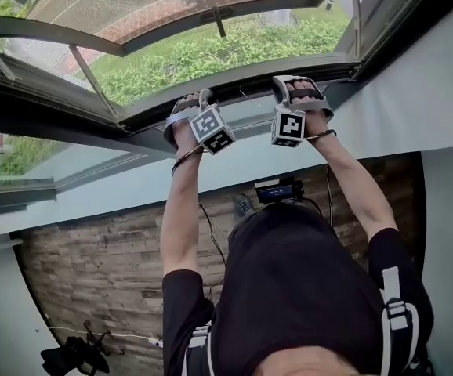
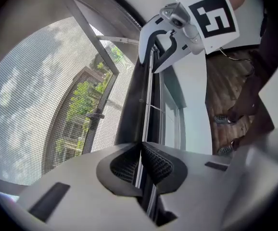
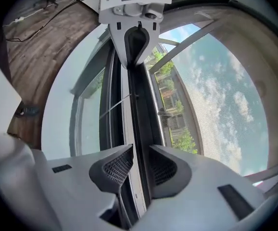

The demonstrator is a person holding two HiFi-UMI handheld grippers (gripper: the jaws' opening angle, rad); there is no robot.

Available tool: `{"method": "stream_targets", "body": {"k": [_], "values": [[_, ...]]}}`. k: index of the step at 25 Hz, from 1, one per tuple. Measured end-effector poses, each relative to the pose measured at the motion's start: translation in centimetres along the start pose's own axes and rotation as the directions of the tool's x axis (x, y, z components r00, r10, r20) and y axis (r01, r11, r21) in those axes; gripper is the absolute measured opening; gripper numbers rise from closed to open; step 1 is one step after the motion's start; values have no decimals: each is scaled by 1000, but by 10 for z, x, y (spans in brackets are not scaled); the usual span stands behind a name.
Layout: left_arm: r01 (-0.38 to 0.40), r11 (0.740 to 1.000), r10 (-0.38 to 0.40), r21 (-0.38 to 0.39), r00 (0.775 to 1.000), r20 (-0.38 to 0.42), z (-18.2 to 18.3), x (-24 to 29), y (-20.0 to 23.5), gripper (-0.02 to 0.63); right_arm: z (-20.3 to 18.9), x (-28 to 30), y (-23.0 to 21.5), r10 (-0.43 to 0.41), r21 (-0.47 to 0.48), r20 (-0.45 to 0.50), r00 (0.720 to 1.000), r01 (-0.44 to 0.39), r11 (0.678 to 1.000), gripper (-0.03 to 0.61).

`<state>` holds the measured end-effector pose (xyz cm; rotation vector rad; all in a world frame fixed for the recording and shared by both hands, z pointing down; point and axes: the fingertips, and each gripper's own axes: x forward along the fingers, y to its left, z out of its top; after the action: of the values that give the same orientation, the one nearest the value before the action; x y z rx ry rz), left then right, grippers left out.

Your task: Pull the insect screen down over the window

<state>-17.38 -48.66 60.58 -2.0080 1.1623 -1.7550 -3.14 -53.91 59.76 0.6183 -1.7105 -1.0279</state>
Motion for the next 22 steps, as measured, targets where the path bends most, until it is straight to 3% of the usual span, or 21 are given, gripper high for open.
{"method": "stream_targets", "body": {"k": [2, 3, 4, 11, 22], "values": [[2, 1000, -2, 0, 1000, -2, 1, 0, -1, 25, -1, 3, 2, 54, -10, -2, 999, -54, 998, 88], [3, 1000, -3, 0, 1000, -3, 1, 0, -1, 25, -1, 4, 3, 75, -30, -2, 997, -75, 997, 36], [2, 1000, -2, 1, 1000, -3, 1, 0, -1, 25, -1, 4, 3, 97, -55, -4, 995, -98, 994, 24], [17, 1000, -17, -2, 1000, -10, -3, 6, -5, 25, 1, 10, 9, 257, -142, -53, 965, -262, 955, 18], [72, 997, -72, -5, 996, -45, -12, 33, -33, 25, -4, 27, 46, 329, -143, -88, 940, -339, 930, 18]]}}
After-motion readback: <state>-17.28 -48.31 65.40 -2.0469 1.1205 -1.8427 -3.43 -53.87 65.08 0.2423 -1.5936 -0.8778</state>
